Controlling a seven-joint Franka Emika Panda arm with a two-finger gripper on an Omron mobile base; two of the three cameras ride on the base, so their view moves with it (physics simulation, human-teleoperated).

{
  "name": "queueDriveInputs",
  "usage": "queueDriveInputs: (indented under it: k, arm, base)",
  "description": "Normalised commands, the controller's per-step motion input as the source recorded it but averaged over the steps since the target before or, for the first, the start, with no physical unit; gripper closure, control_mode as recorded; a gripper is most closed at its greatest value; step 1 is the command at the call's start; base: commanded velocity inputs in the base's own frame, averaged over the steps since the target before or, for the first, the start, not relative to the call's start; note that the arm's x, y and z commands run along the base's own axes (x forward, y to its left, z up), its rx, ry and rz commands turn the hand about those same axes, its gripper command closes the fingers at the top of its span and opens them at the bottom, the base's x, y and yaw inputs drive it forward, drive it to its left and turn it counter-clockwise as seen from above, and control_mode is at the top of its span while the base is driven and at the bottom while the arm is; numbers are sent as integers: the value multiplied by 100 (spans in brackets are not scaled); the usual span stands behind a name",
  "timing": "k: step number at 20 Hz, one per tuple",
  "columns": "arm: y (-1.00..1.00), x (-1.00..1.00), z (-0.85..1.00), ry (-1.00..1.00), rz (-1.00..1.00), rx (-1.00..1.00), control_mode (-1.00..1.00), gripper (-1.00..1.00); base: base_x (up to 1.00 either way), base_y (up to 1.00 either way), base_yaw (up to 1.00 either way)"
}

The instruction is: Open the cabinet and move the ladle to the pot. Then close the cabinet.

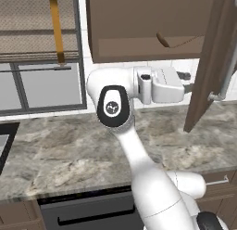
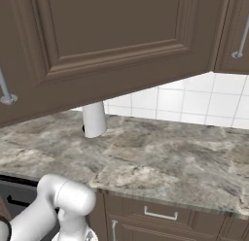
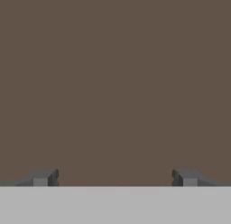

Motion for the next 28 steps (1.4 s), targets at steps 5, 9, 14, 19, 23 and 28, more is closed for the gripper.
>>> queueDriveInputs:
  k: [5,9,14,19,23,28]
  arm:
    - [-100,-100,6,-4,-19,0,-100,-100]
    - [-100,-83,6,-1,-9,0,-100,-100]
    - [-100,-37,7,0,-1,0,-100,-100]
    - [-99,-8,10,0,2,0,-100,-100]
    - [-75,0,7,0,11,2,-100,-100]
    - [-42,0,4,0,14,5,-100,-100]
  base:
    - [0,0,0]
    - [0,0,0]
    - [0,0,0]
    - [0,0,0]
    - [0,0,0]
    - [0,0,0]
